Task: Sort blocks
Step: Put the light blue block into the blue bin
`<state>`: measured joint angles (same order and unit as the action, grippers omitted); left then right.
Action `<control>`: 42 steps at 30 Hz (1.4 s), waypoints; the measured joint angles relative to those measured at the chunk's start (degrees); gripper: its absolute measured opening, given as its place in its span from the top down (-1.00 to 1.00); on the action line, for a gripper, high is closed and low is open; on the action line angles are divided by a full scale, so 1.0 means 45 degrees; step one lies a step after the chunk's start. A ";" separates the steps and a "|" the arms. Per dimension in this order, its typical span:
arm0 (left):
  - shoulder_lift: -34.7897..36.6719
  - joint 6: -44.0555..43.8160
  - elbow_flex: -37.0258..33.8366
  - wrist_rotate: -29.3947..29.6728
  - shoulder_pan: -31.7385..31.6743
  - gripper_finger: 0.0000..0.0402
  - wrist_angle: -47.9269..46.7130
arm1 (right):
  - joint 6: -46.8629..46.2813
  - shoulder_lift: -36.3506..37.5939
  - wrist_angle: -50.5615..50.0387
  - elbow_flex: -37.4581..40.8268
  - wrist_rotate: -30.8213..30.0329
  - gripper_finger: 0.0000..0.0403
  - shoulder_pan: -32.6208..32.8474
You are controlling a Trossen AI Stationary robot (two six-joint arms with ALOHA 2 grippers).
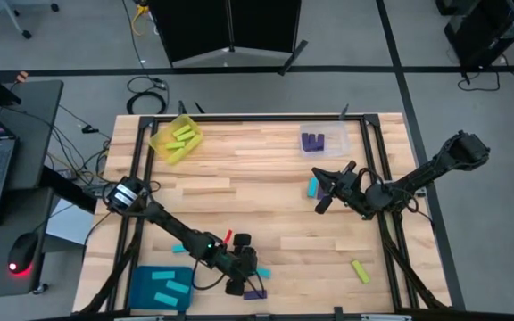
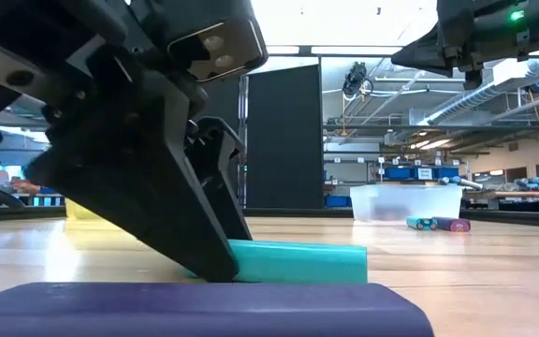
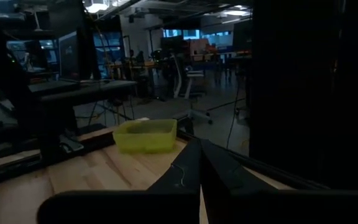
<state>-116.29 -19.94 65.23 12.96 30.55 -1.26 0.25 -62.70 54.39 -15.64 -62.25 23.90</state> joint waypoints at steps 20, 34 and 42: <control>0.0616 0.0719 -0.0100 0.0683 -0.0010 0.45 -0.0319 | 0.0228 -0.0005 0.0093 0.0000 -0.0309 0.94 -0.0015; 0.5967 0.2015 -0.0223 0.1456 0.2234 0.45 -0.5004 | 0.0286 -0.0005 0.0080 0.0000 -0.0294 0.94 -0.0314; 0.7064 -0.3812 -0.0236 -0.0350 0.4631 0.45 -0.8805 | 0.0333 -0.0005 0.0078 0.0000 -0.0245 0.94 -0.0637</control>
<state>-84.50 -37.10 64.17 11.39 51.38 -40.88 1.74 -62.72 54.74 -15.64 -63.35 21.03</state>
